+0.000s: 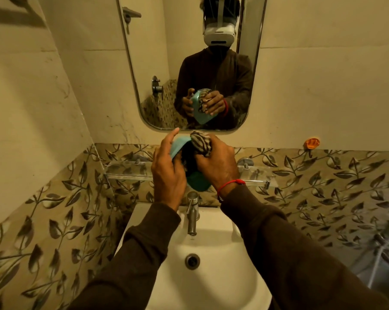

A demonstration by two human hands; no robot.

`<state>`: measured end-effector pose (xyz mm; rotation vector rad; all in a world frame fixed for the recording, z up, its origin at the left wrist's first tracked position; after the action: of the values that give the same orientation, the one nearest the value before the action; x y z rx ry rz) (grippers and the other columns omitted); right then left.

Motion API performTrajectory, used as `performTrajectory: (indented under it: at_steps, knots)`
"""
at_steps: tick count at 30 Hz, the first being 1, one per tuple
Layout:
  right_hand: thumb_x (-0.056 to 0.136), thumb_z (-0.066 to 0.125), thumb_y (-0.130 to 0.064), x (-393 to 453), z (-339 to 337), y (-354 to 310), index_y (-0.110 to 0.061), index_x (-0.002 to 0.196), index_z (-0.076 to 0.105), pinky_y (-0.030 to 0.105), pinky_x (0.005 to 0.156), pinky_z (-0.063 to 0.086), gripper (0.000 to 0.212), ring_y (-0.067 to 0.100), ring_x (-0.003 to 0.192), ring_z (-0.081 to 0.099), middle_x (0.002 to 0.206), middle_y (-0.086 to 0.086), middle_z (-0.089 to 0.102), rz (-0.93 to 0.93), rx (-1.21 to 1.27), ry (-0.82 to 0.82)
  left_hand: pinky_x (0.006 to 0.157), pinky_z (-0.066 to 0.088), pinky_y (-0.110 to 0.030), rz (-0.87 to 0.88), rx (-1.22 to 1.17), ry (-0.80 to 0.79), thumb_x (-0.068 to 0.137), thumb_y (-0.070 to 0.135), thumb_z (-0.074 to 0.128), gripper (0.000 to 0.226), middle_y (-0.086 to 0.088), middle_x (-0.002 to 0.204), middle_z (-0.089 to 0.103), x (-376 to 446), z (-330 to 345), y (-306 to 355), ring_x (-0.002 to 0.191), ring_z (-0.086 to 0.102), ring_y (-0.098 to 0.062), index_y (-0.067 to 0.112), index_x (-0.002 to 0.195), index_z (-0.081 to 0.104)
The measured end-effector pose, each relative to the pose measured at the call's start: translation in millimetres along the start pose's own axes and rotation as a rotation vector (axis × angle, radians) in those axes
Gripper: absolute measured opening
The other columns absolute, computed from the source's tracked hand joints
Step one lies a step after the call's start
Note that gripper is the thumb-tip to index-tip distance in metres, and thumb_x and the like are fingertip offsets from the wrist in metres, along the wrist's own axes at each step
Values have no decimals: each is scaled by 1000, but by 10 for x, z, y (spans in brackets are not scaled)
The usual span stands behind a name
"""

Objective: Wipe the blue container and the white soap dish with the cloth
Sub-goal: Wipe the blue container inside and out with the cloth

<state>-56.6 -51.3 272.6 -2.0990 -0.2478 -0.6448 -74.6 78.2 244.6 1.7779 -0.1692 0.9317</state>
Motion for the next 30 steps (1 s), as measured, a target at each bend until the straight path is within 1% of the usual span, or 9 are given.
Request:
performTrajectory:
  at_steps: [3, 6, 11, 16, 20, 23, 25, 27, 30]
  knots:
    - [78, 68, -34, -27, -23, 159, -26, 110, 61, 39, 76, 58, 33, 20, 92, 65, 100, 0, 71, 111, -13, 72, 96, 57, -40, -8, -86, 134, 98, 2, 52, 48, -3, 133, 57, 47, -60, 78, 123, 57, -14, 22, 142, 49]
    - [77, 72, -24, -58, 54, 235, -21, 105, 66, 40, 84, 57, 29, 20, 94, 67, 98, -2, 70, 337, 300, 147, 96, 57, -35, -40, -164, 213, 98, 1, 52, 44, 1, 132, 56, -20, -43, 154, 122, 56, -7, 22, 138, 52]
    - [75, 74, -15, -60, 242, 258, -25, 96, 67, 48, 90, 56, 24, 25, 96, 68, 102, 8, 72, 661, 766, 139, 97, 56, -48, -440, -557, 352, 104, 19, 47, 33, -2, 136, 55, -232, 99, 13, 121, 59, -18, 47, 121, 54]
    - [81, 64, -1, 39, -90, 170, -16, 117, 65, 22, 93, 45, 39, 20, 108, 62, 115, 7, 69, 234, 173, 102, 98, 55, -43, -301, -153, -67, 99, 31, 58, 52, -2, 146, 45, -312, 71, -80, 126, 54, -19, 47, 144, 38]
    - [79, 67, -2, -7, -37, 43, -17, 124, 61, 37, 102, 48, 48, 22, 115, 59, 123, 6, 65, -126, -103, -81, 104, 46, -32, -155, 141, -401, 99, 17, 57, 58, -5, 143, 53, -103, 52, -137, 130, 52, -19, 29, 152, 38]
    - [77, 68, -3, -10, 20, 20, -14, 127, 60, 36, 103, 47, 51, 20, 116, 59, 124, 6, 65, -171, -26, -38, 108, 45, -33, -125, 74, -332, 102, 11, 48, 54, -6, 147, 52, -73, 43, -102, 135, 49, -20, 25, 152, 37]
    - [75, 68, 0, -16, 20, 8, -12, 124, 62, 32, 100, 49, 50, 16, 111, 61, 119, 5, 67, -131, 110, 79, 105, 50, -35, -151, -34, -199, 104, 30, 46, 46, -4, 146, 51, -102, 49, -79, 133, 50, -18, 27, 150, 38]
    - [76, 69, -2, -41, 39, 19, -12, 119, 64, 25, 94, 52, 45, 11, 104, 63, 111, 0, 69, -34, 255, 213, 97, 54, -36, -238, -130, -84, 98, 52, 36, 54, -3, 143, 52, -159, 69, -39, 126, 54, -18, 28, 147, 39]
    - [75, 74, -12, -110, 155, 63, -19, 110, 65, 22, 82, 54, 37, 6, 91, 63, 96, -10, 66, 221, 409, 259, 93, 54, -37, -315, -245, 37, 101, 51, 32, 42, -3, 141, 49, -191, 114, 44, 121, 55, -18, 36, 140, 37]
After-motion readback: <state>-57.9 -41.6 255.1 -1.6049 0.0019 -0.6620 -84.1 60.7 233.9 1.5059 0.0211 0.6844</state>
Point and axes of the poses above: each hand's wrist, its own x-axis towards the middle knuckle, its own z-axis out of the palm, y = z × x, the point moved 3 cm from there along x, towards the middle knuckle
